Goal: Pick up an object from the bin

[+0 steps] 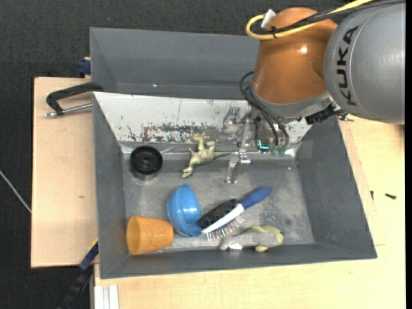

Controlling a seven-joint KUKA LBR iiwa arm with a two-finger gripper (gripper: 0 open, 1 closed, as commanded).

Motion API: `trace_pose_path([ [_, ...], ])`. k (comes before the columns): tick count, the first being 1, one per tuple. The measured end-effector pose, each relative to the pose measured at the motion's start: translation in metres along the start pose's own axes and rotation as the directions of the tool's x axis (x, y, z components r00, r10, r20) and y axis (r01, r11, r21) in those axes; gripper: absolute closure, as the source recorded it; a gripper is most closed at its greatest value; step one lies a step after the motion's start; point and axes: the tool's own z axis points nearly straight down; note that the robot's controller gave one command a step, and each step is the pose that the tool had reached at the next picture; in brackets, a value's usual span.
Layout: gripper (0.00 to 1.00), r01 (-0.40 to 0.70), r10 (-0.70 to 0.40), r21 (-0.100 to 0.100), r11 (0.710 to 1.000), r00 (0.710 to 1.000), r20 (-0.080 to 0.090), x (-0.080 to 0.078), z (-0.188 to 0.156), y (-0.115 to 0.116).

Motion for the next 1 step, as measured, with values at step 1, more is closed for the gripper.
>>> trace_pose_path([
  [1,0.00,0.719,-0.719,0.009,0.695,0.695,0.010,0.0443,0.1487,-0.0388],
])
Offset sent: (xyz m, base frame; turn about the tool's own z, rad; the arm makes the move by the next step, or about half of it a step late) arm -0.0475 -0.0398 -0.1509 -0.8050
